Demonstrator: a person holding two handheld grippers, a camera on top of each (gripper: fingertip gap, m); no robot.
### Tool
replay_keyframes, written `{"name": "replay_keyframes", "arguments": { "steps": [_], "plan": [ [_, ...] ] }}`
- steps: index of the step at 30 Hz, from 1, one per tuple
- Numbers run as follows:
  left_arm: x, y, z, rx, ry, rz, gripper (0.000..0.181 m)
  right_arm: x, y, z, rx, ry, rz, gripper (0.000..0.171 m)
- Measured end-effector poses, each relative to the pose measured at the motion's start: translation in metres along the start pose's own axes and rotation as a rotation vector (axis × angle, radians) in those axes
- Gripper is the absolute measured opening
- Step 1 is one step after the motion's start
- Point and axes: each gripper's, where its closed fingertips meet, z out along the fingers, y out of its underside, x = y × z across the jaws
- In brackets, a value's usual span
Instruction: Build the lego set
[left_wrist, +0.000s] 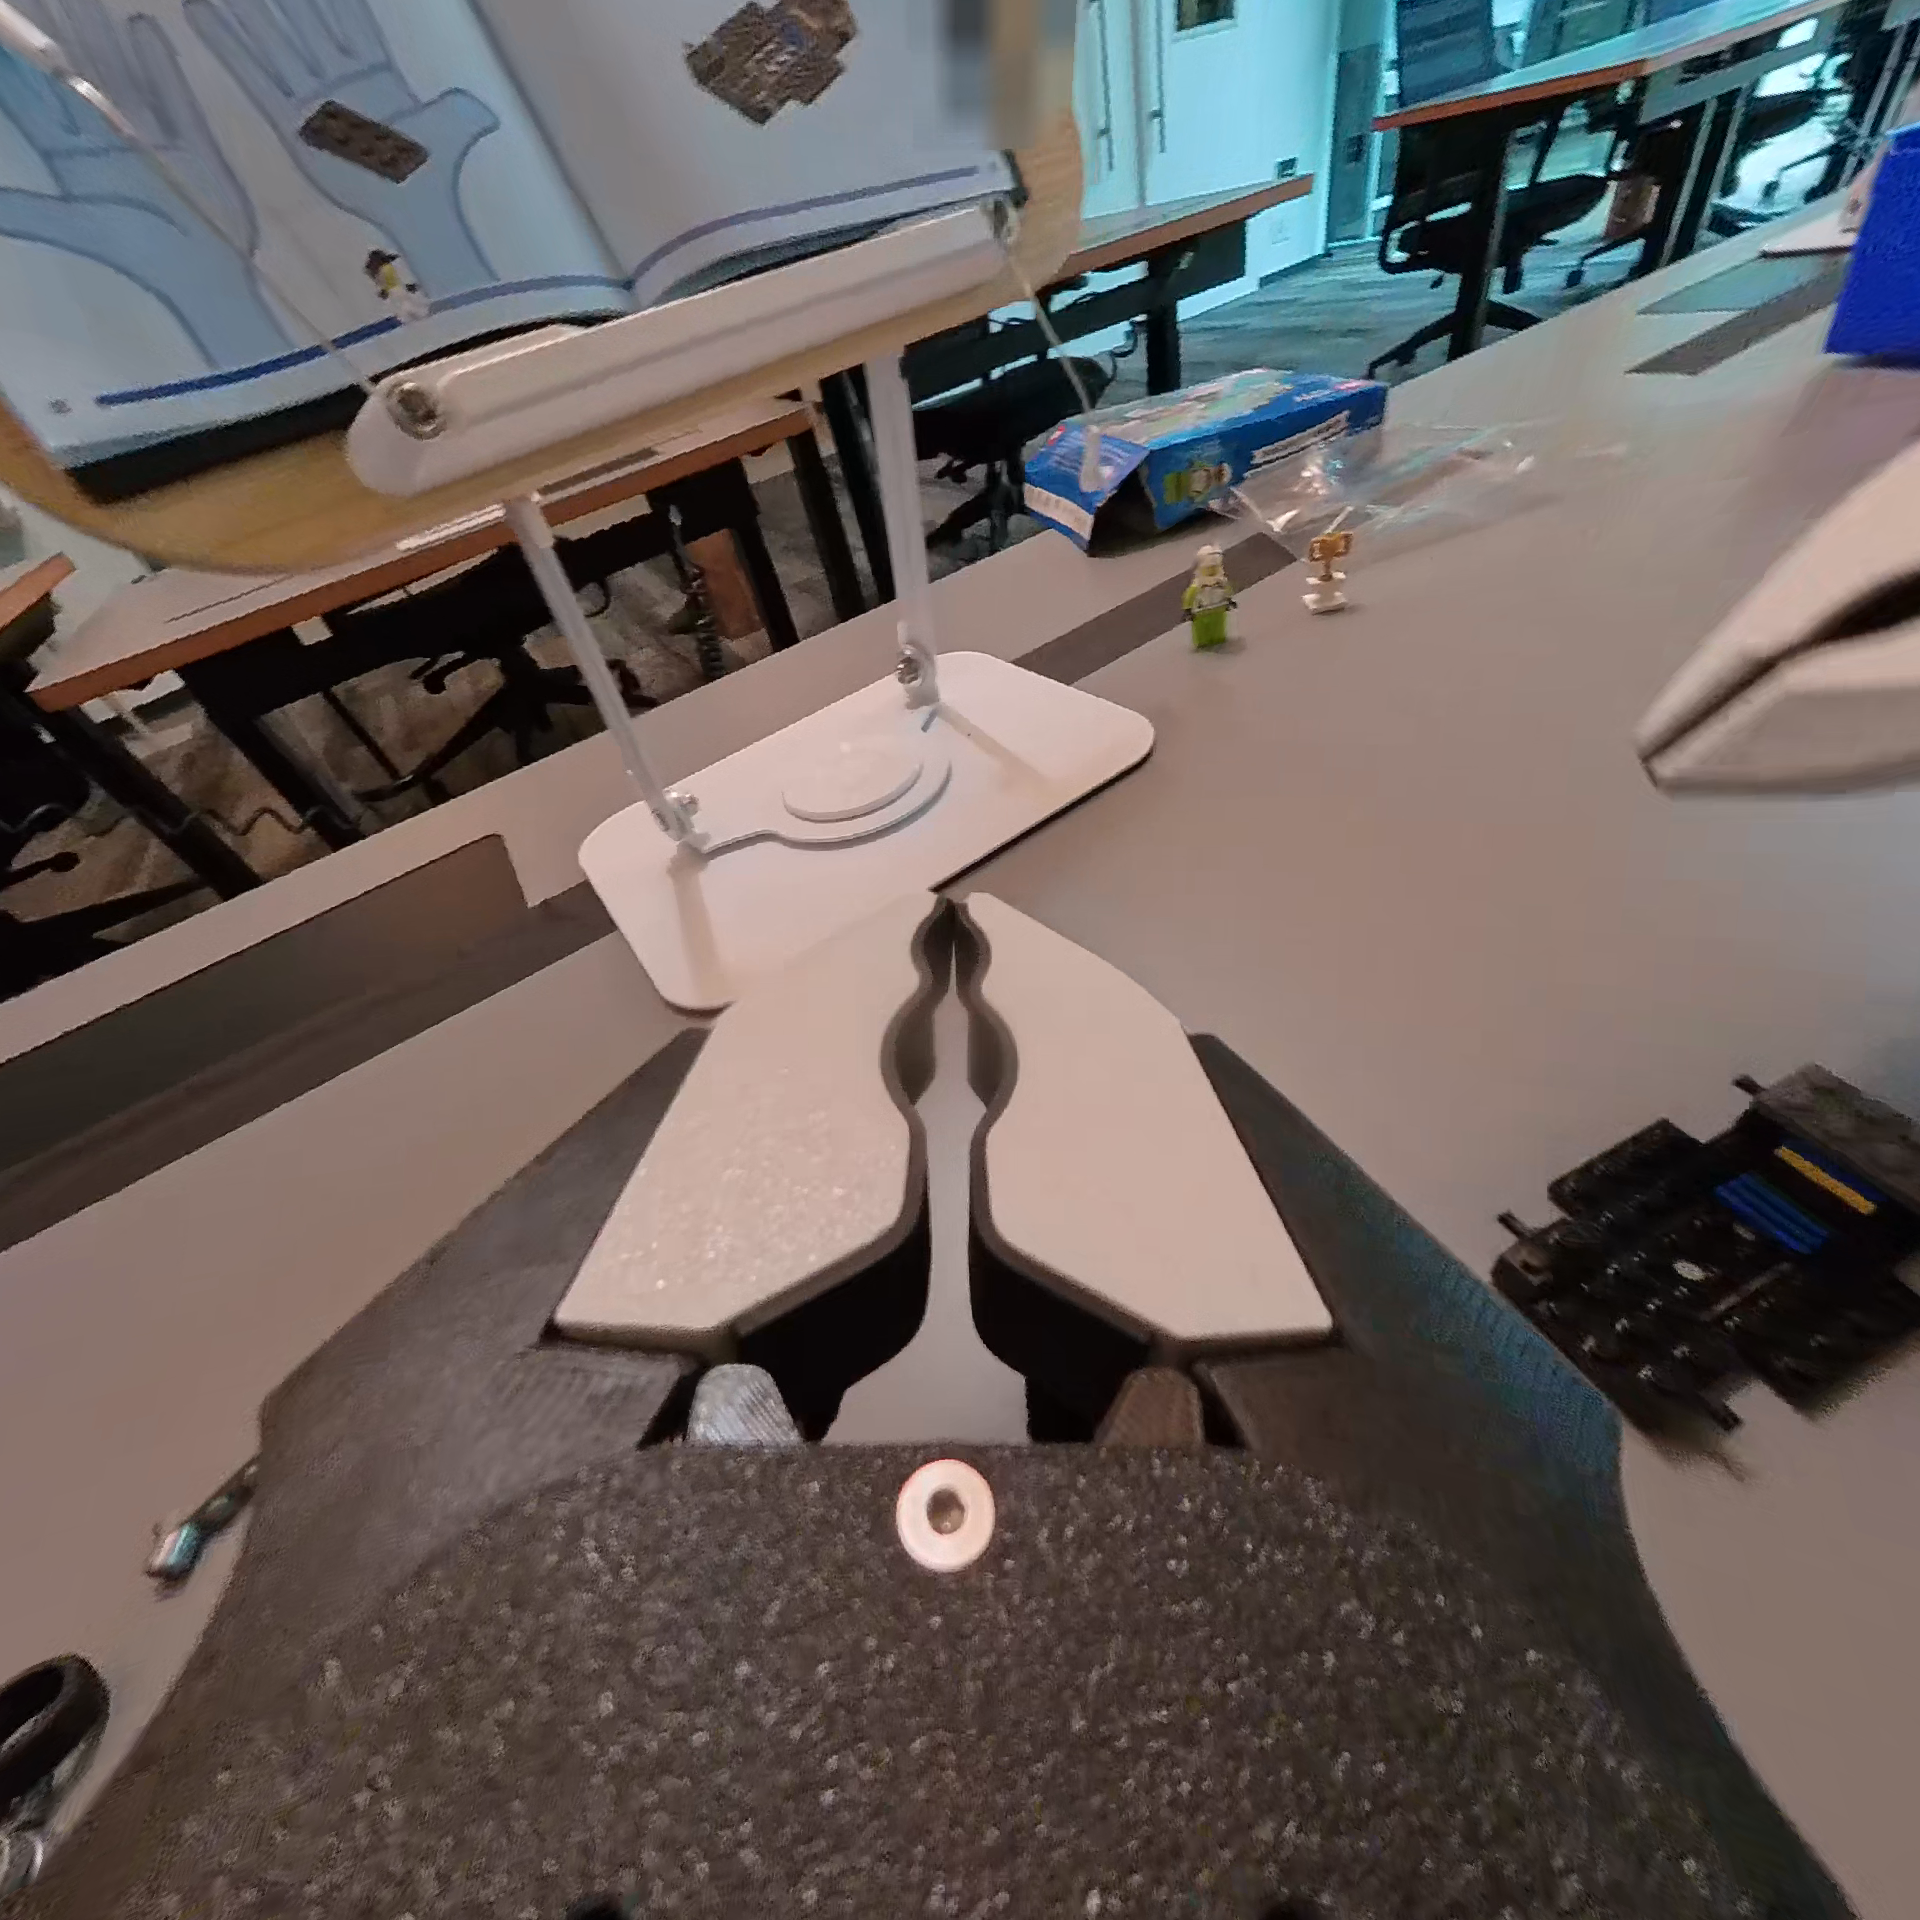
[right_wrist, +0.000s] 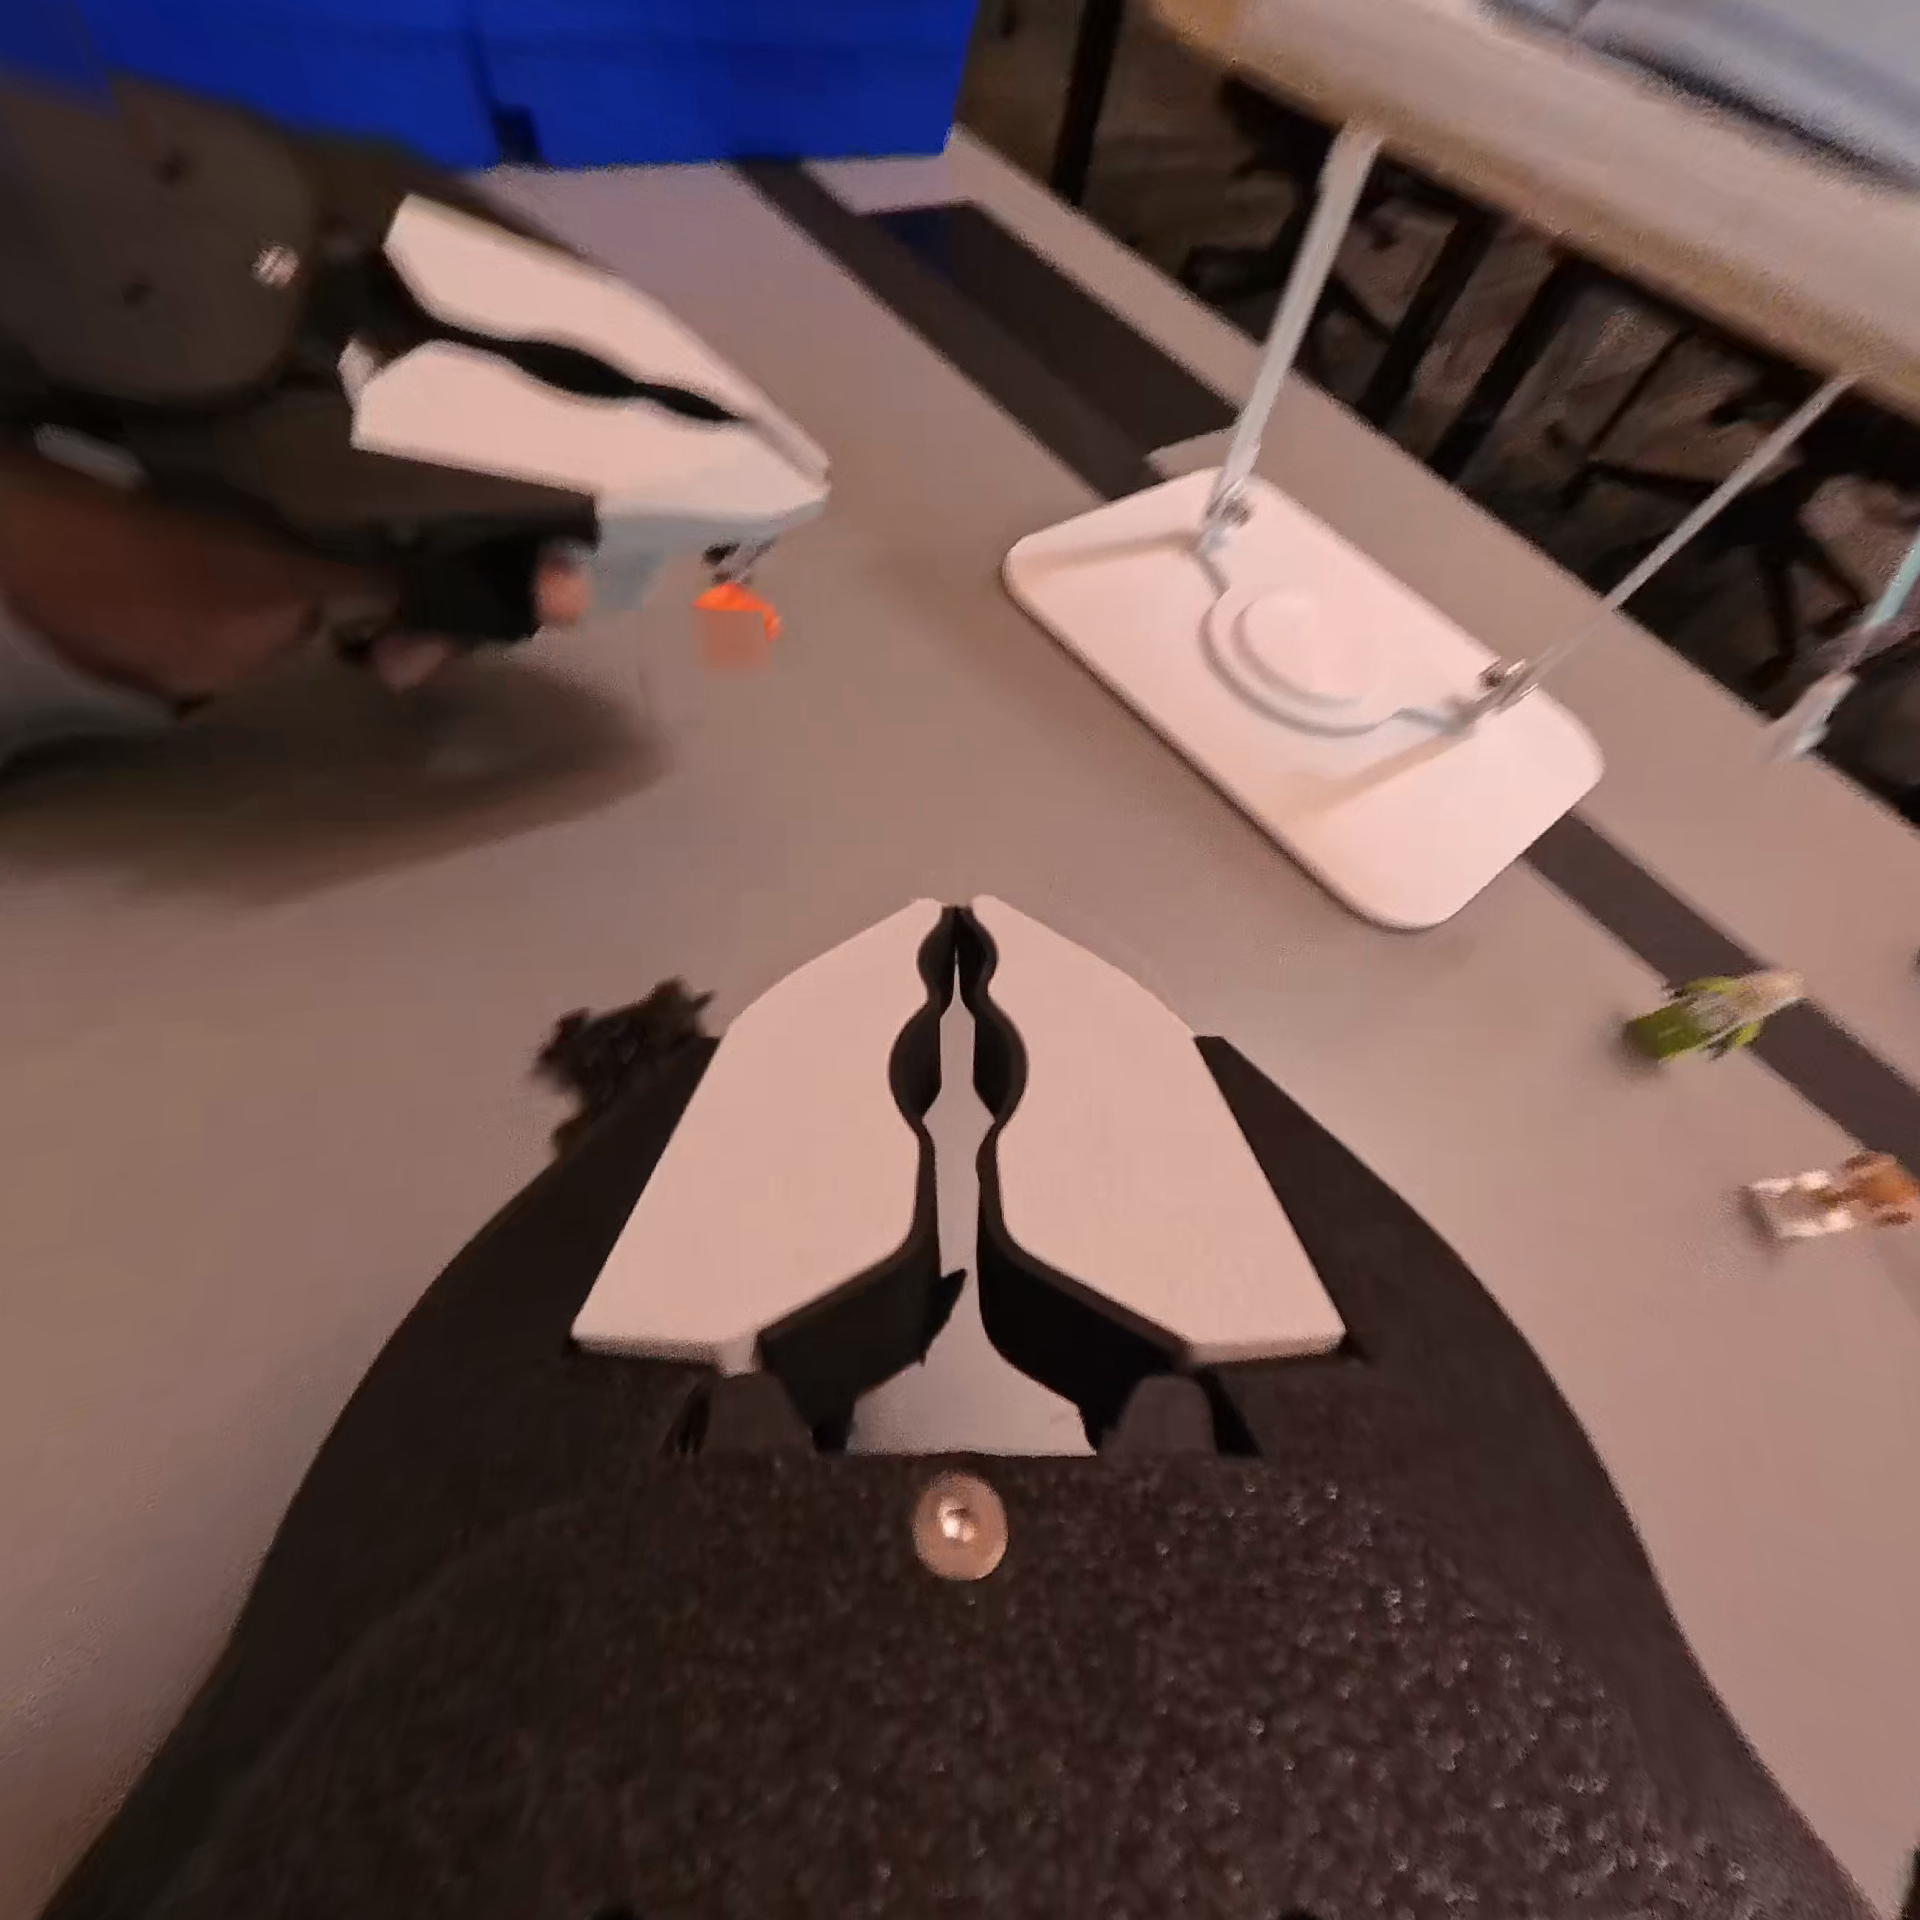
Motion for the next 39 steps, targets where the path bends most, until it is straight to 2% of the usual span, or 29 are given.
{"name": "replay_keyframes", "arguments": {
  "steps": [4, 8, 14, 19, 21, 25, 26, 30, 34, 39],
  "plan": [
    [0.012, 0.000, 0.000, -0.018, 0.048, 0.043, 0.000, -0.035, 0.036, -0.013, -0.102, -0.126, 0.004, 0.000],
    [0.023, 0.000, 0.001, -0.026, 0.099, 0.048, 0.000, -0.049, 0.060, -0.014, -0.171, -0.164, -0.002, 0.000],
    [0.037, 0.005, 0.001, -0.053, 0.176, 0.065, 0.000, -0.052, 0.068, -0.012, -0.188, -0.181, 0.005, 0.000],
    [0.068, 0.012, -0.004, -0.088, 0.364, 0.119, 0.000, -0.052, 0.067, -0.015, -0.163, -0.186, -0.003, 0.000],
    [0.084, 0.018, -0.010, -0.127, 0.478, 0.149, 0.004, -0.050, 0.065, -0.020, -0.144, -0.204, -0.024, 0.002],
    [0.102, 0.033, -0.023, -0.222, 0.647, 0.178, 0.026, -0.052, 0.075, -0.030, -0.177, -0.307, -0.027, 0.036],
    [0.104, 0.035, -0.026, -0.237, 0.680, 0.179, 0.031, -0.051, 0.077, -0.031, -0.180, -0.314, -0.040, 0.040],
    [0.111, 0.048, -0.041, -0.335, 0.837, 0.199, 0.050, -0.048, 0.086, -0.029, -0.200, -0.339, -0.101, 0.042],
    [0.118, 0.064, -0.045, -0.443, 0.923, 0.255, 0.065, -0.047, 0.091, -0.022, -0.225, -0.367, -0.107, 0.041],
    [0.125, 0.074, -0.044, -0.533, 0.979, 0.349, 0.057, -0.047, 0.090, -0.019, -0.216, -0.373, -0.102, 0.040]
  ]
}}
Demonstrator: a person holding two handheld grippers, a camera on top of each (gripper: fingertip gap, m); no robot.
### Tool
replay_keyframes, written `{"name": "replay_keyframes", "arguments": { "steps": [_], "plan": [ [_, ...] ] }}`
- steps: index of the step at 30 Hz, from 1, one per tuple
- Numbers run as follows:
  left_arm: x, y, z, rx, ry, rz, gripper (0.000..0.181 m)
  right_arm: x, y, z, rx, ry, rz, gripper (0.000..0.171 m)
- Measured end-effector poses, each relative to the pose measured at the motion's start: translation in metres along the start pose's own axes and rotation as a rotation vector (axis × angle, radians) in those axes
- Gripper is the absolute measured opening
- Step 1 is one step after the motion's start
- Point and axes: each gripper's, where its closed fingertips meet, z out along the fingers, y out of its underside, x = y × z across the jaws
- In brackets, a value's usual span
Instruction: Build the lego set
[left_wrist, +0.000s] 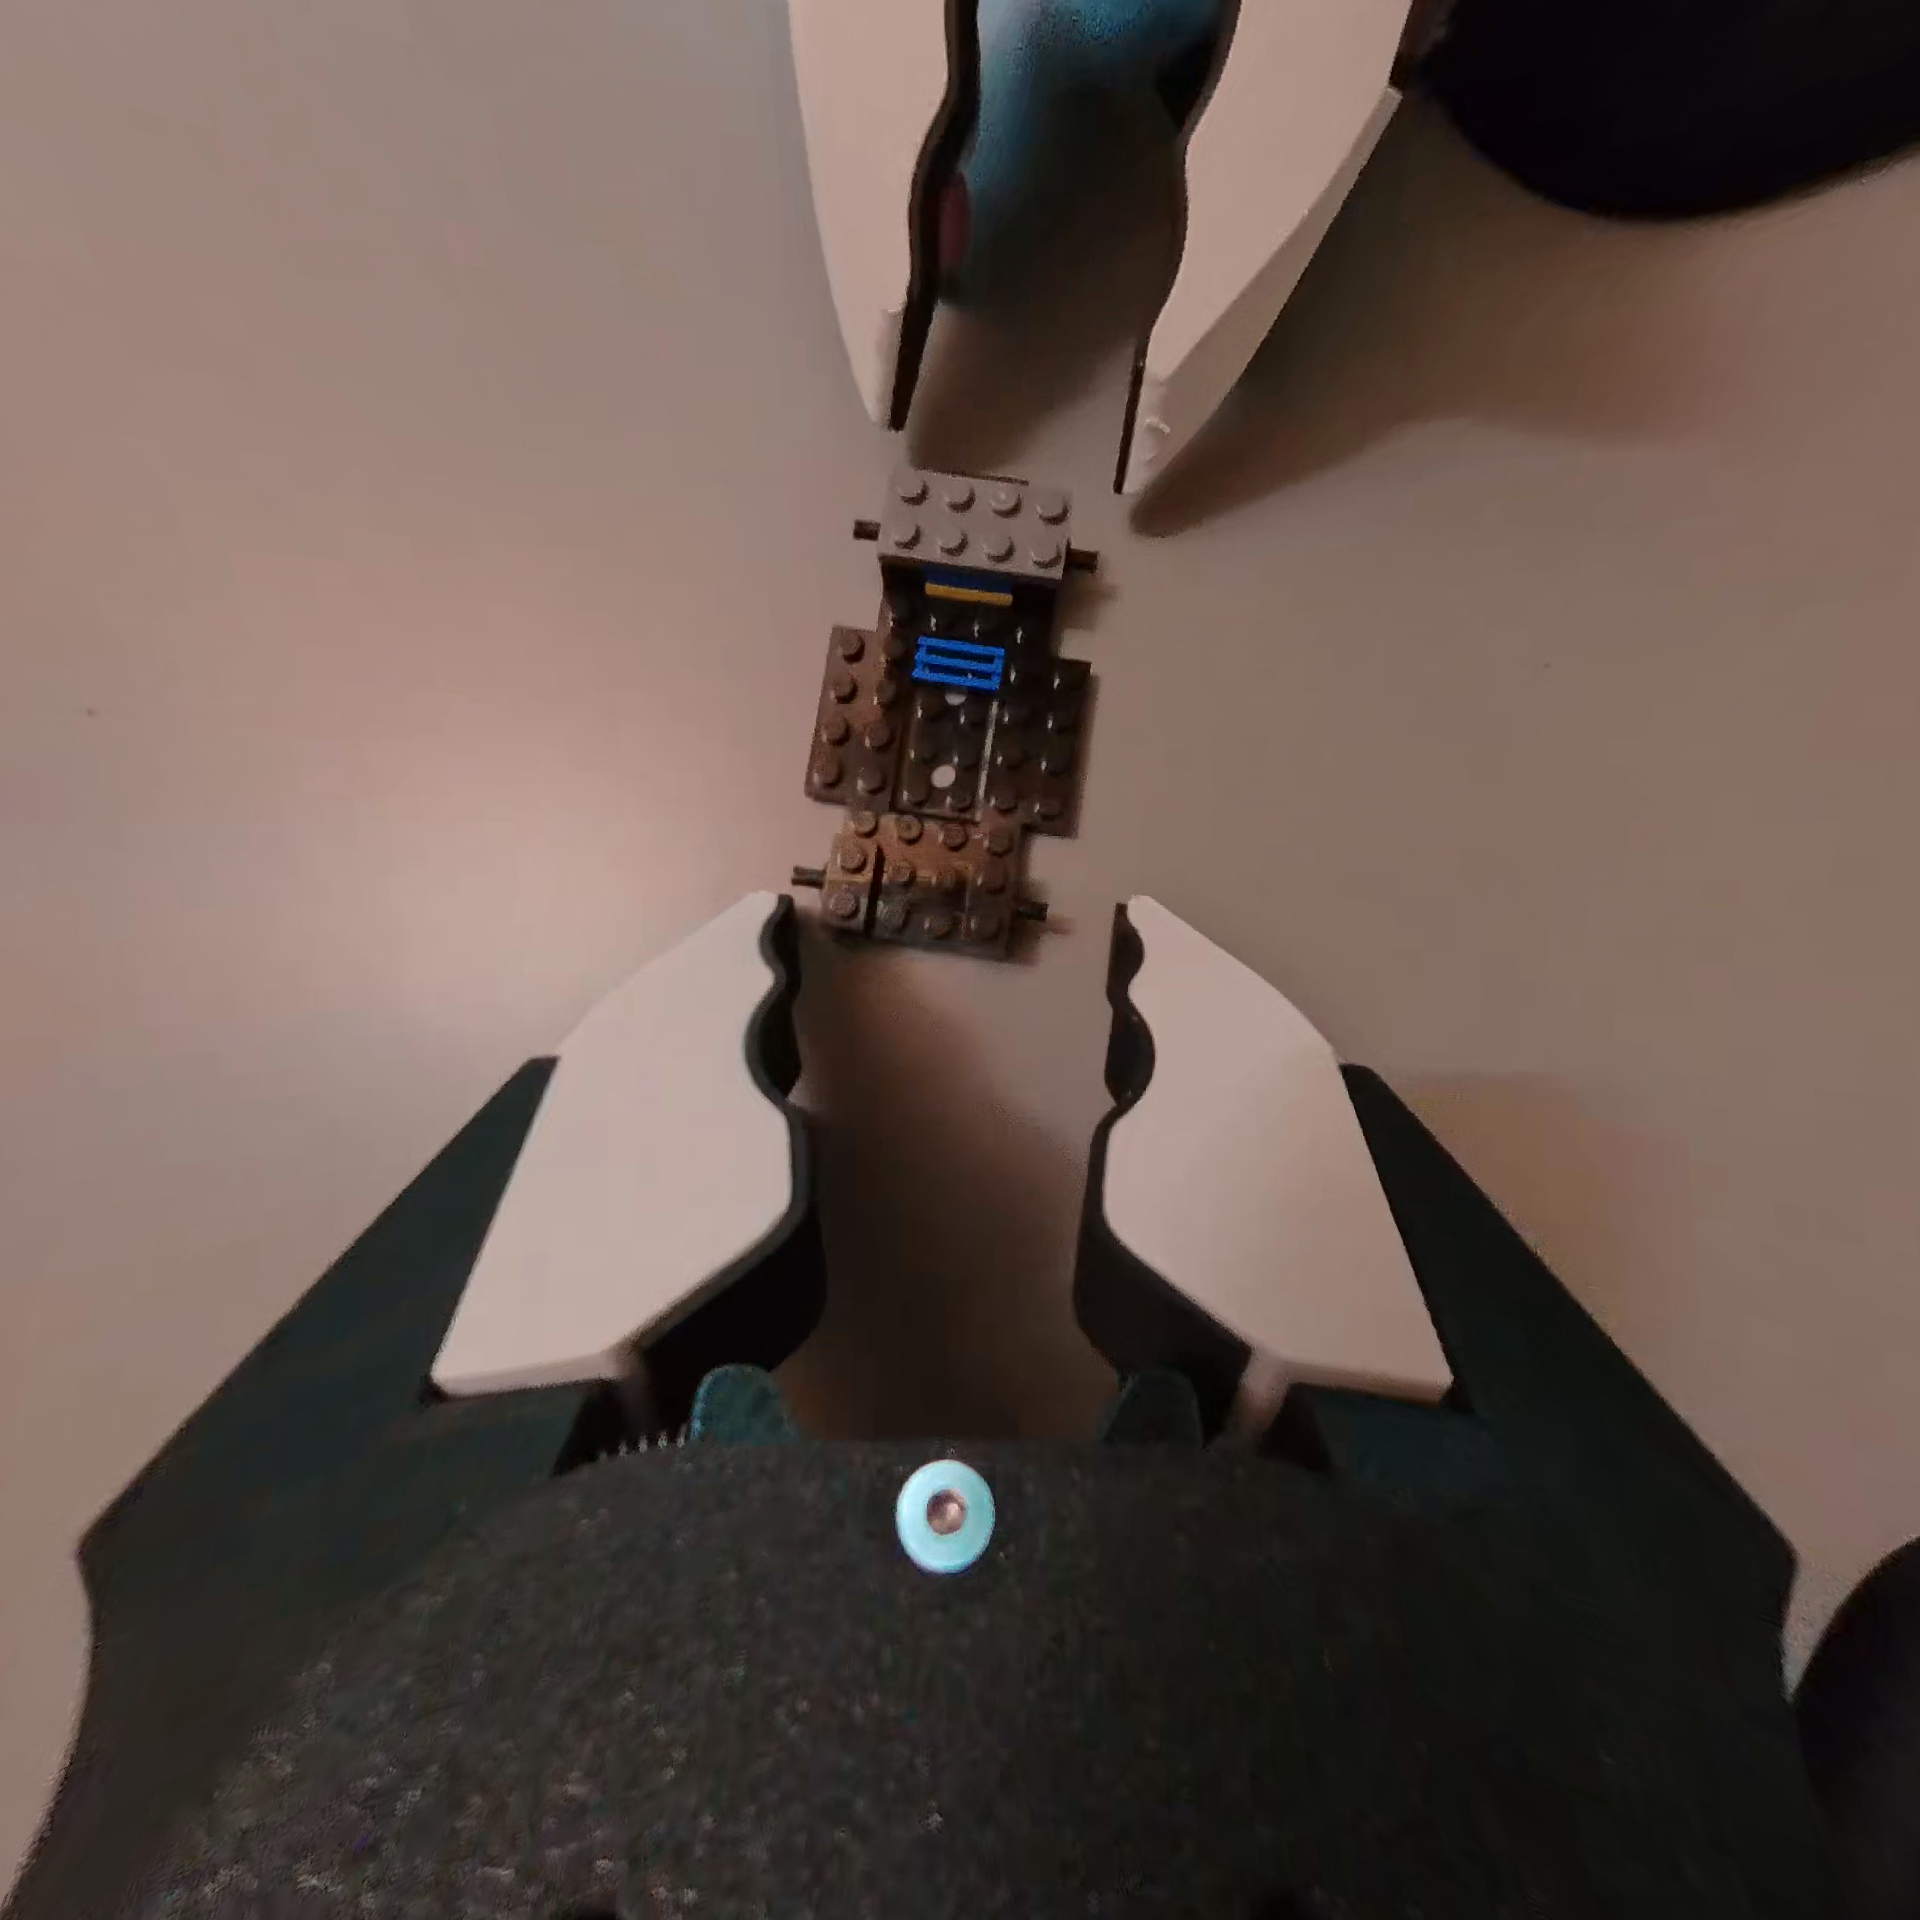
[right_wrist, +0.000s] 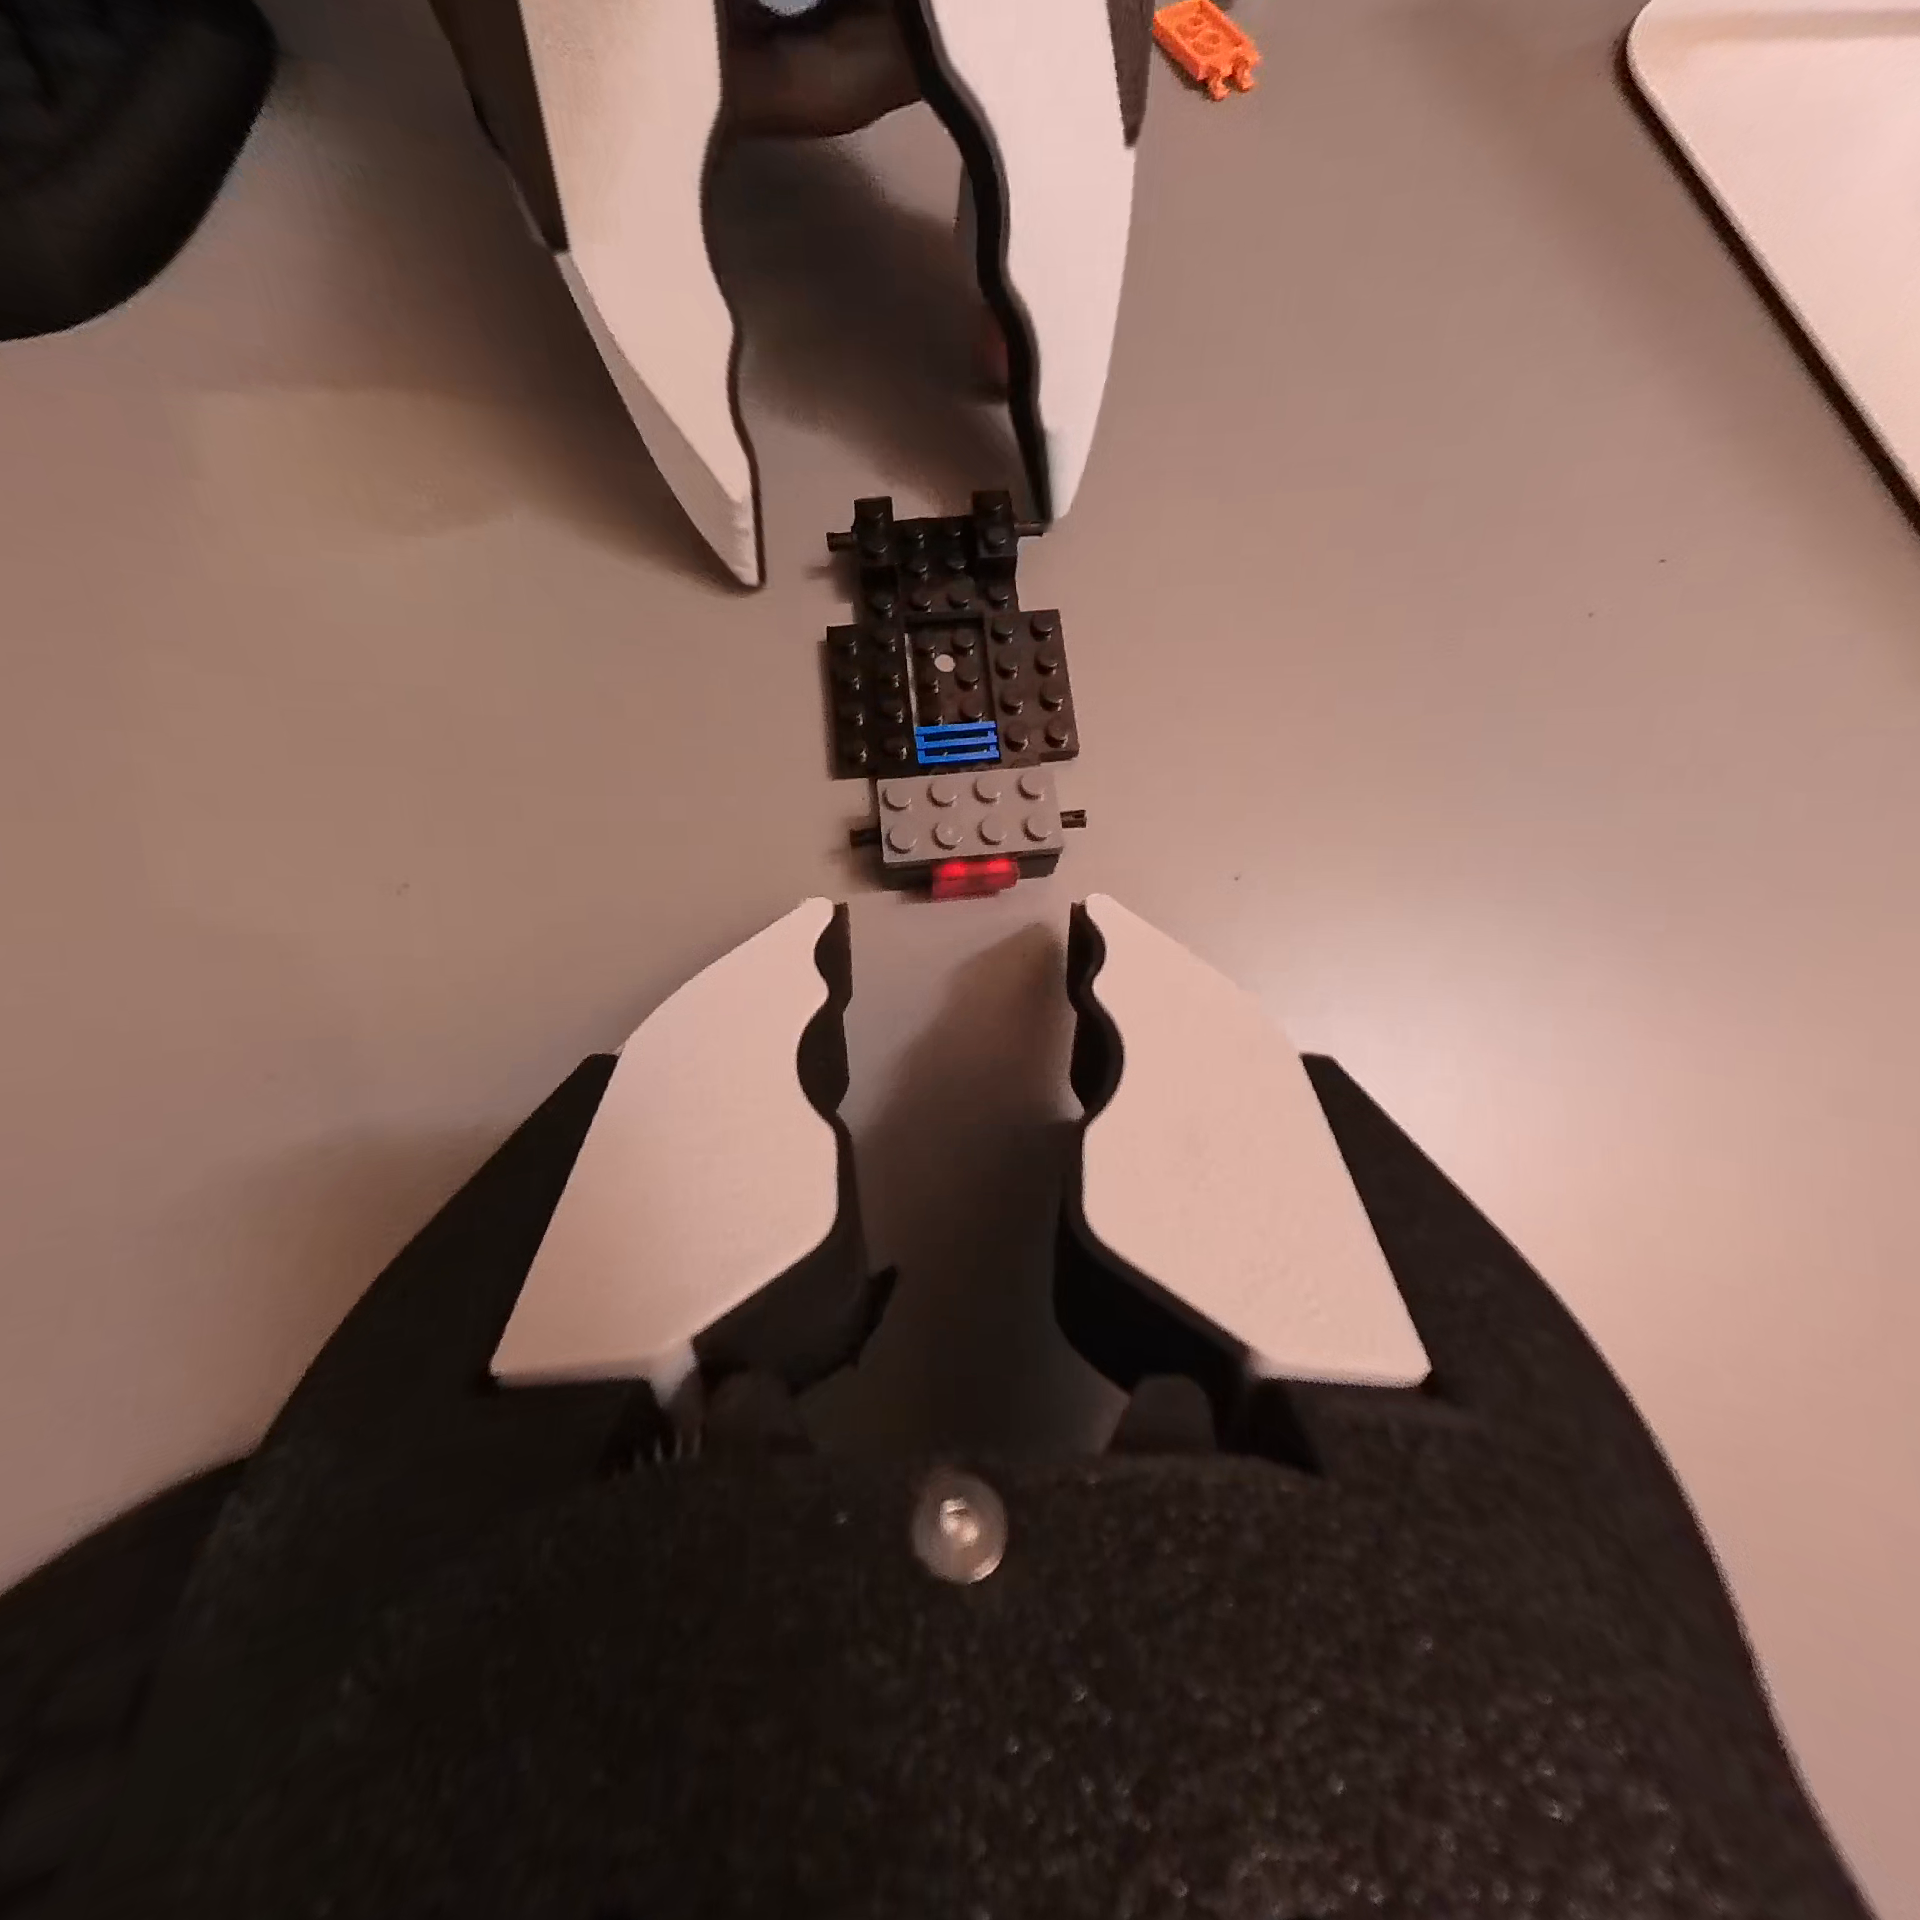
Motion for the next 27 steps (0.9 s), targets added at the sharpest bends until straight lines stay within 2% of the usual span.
{"name": "replay_keyframes", "arguments": {
  "steps": [12, 27],
  "plan": [
    [-0.0055, -0.0045, 0.0049, -0.073, 0.041, 0.031, 0.041, -0.0066, -0.0034, -0.0008, 0.038, -0.035, 0.049, 0.037],
    [-0.0002, -0.0060, -0.0012, 0.066, 0.029, -0.007, 0.040, -0.0048, -0.0062, -0.0046, 0.063, -0.044, 0.158, 0.038]
  ]
}}
